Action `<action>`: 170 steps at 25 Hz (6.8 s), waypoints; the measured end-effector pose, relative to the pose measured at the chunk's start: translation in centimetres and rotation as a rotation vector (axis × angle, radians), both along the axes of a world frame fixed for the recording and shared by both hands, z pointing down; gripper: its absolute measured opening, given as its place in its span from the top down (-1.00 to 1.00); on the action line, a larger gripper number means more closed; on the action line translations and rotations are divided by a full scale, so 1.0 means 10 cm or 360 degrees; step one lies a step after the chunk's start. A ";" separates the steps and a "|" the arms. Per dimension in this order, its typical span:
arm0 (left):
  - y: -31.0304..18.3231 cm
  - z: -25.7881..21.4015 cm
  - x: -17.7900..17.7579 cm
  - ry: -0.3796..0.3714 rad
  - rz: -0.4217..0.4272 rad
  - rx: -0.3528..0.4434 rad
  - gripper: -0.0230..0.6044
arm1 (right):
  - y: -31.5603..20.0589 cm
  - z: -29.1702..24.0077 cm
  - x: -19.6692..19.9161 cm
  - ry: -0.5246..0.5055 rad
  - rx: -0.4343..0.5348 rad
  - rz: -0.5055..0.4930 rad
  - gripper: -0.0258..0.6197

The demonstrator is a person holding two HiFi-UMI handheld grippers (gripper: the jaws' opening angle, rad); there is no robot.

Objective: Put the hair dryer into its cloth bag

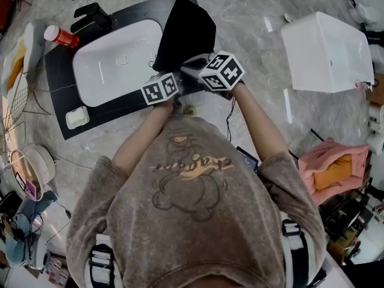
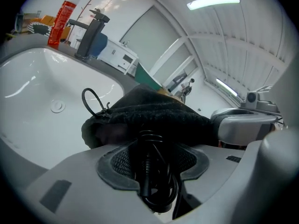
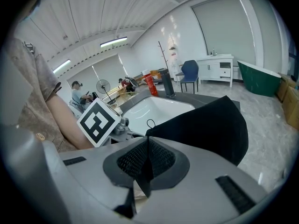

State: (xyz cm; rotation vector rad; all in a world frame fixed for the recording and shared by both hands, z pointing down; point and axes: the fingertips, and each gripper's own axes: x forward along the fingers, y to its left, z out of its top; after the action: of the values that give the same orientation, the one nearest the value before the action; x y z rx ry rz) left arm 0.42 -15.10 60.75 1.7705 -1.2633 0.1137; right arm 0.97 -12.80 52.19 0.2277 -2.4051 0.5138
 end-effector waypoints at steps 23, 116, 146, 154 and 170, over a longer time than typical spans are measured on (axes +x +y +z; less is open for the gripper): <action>-0.29 -0.02 -0.01 0.0056 -0.0055 0.0040 0.25 | -0.10 -0.01 -0.06 -0.0023 -0.0029 0.0011 0.88; 0.34 -0.27 -0.49 0.0067 0.0218 0.0018 0.36 | 0.08 0.26 0.02 0.0089 0.0010 0.0048 0.88; 0.02 -1.66 -0.74 -0.0185 0.0306 0.0607 0.41 | -0.07 -0.26 -0.12 -0.0246 0.0283 0.0387 0.59; -0.13 -2.26 -0.78 -0.0389 0.0342 0.0932 0.41 | -0.35 -1.17 0.18 -0.0488 0.0646 0.0660 0.59; -0.04 -2.45 -0.87 -0.0606 0.0289 0.1221 0.40 | -0.26 -1.57 0.97 -0.0653 0.0978 0.1283 0.70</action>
State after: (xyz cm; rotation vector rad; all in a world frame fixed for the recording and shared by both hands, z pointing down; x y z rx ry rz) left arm -8.27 -15.49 36.22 2.6177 -1.5344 0.0741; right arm 10.64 -15.36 36.53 1.5208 -2.7425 0.1334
